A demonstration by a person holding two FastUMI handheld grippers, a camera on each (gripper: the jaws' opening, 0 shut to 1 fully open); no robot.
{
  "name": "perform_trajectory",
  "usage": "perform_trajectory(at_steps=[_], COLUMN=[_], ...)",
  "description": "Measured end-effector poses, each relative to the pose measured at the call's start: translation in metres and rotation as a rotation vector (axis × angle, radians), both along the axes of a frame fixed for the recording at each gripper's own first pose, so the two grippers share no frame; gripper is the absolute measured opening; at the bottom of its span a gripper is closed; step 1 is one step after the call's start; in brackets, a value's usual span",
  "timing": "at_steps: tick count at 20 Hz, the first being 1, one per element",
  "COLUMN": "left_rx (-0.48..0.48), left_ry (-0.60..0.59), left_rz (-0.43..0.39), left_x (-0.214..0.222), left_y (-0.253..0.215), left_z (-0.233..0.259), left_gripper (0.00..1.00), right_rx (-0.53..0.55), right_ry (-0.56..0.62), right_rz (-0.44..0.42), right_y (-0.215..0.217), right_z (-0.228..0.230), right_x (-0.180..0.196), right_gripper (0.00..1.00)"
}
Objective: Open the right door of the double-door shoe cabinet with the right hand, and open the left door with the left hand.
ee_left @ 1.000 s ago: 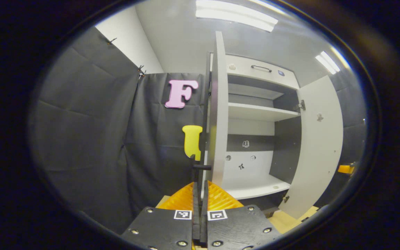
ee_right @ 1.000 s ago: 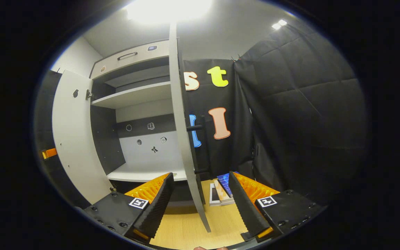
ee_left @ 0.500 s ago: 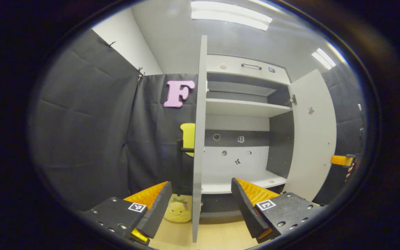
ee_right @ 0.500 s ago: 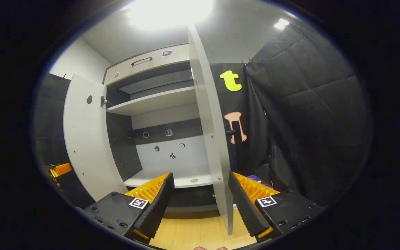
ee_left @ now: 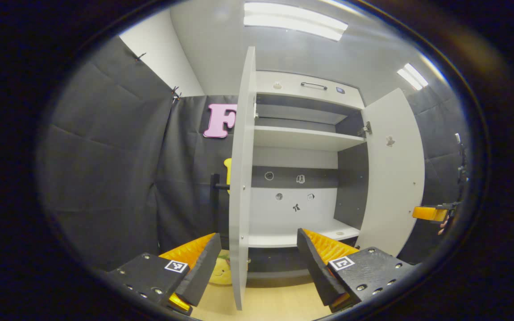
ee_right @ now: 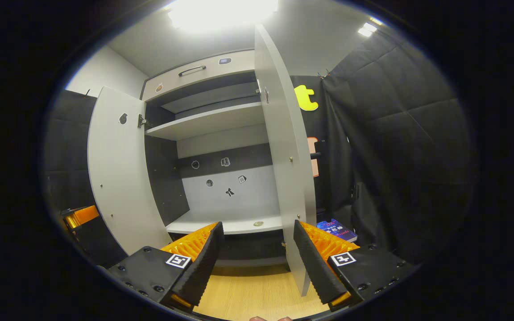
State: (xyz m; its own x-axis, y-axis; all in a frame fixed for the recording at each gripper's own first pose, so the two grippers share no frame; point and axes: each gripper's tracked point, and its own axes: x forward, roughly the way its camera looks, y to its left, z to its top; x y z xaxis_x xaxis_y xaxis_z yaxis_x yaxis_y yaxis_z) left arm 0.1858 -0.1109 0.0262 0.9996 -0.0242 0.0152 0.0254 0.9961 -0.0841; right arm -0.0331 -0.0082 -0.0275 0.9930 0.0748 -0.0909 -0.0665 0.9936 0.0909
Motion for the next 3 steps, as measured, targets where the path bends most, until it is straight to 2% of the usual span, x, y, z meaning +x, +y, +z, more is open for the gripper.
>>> perform_trajectory(at_steps=[1, 2, 3], left_rx=[-0.007, -0.013, -0.018], left_ry=[0.001, -0.001, 0.001], left_rz=[0.002, 0.005, 0.008], left_x=[0.0, 0.0011, 0.0035], left_y=[-0.0003, -0.0003, 0.0004], left_z=[-0.0008, -0.0004, -0.0015], left_gripper=[1.0, 1.0, 1.0], right_rx=[-0.001, -0.002, -0.003], right_ry=[0.002, 0.0, 0.002], right_rz=[-0.001, -0.001, -0.001], right_y=[0.0003, -0.0001, -0.0004], right_z=[-0.0003, -0.0011, -0.0021], right_x=[0.0006, 0.0013, 0.0018], right_gripper=[0.98, 0.92, 0.92])
